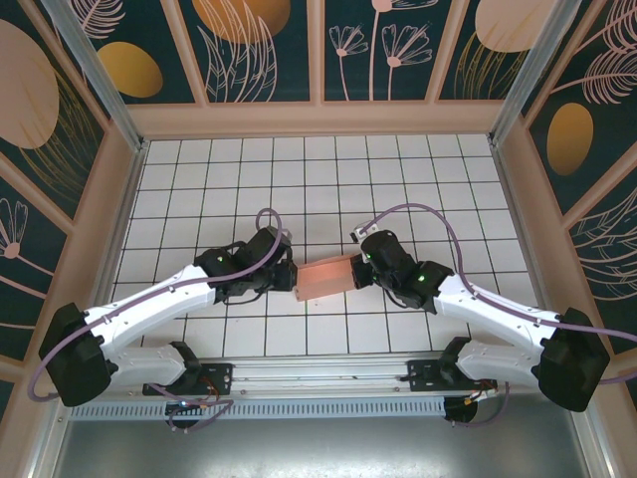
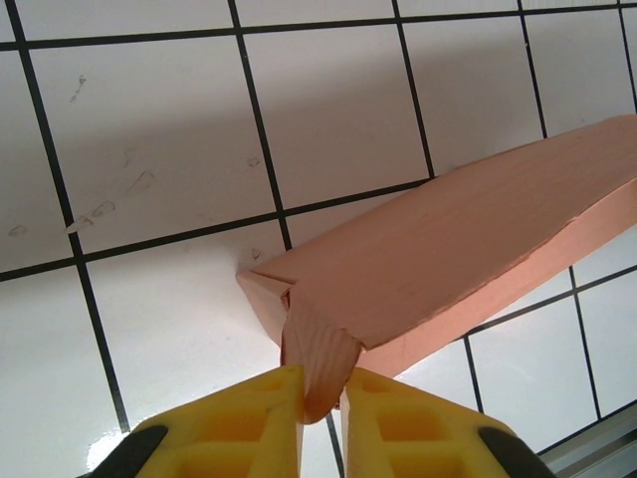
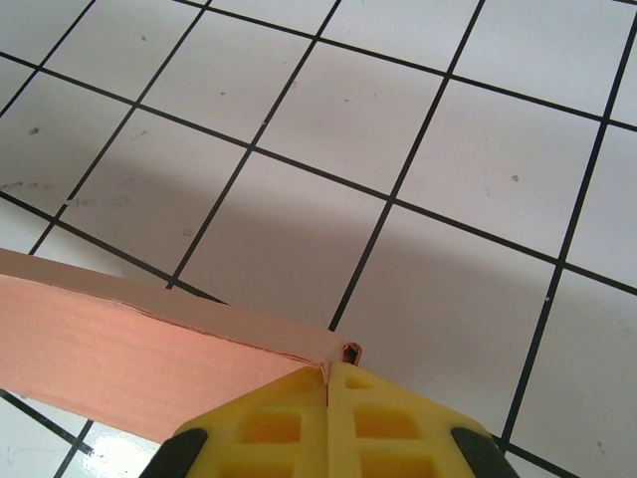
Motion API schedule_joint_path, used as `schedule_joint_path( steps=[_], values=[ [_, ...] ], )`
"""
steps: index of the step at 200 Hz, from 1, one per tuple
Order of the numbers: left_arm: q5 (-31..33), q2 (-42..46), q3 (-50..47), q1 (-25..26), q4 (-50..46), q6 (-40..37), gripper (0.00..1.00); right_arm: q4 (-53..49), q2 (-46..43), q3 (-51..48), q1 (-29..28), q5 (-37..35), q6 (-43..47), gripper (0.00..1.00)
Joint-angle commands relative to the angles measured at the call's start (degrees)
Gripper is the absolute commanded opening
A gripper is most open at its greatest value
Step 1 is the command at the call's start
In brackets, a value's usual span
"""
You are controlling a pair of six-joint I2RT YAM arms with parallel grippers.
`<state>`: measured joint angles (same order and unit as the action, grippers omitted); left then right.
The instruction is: Fold the paper box
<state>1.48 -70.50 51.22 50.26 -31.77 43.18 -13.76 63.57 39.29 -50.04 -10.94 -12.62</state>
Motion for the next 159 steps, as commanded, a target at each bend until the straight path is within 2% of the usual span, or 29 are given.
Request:
schedule_joint_path(
  steps=[1,82,159],
  values=[
    [-1.3,-0.8,2.2,0.3,0.2,1.6,0.15,-0.5,-0.5,1.9,-0.9,-1.6,-1.4,0.0],
    [-2.4,-2.7,3.7,0.2,-0.1,4.0,0.0,-0.4,-1.2,1.4,-1.4,-2.1,-1.8,0.0],
    [-4.3,-2.1,5.7,0.3,0.8,7.9,0.0,-0.1,-1.3,0.7,-1.5,-2.3,-1.4,0.0]
  ],
)
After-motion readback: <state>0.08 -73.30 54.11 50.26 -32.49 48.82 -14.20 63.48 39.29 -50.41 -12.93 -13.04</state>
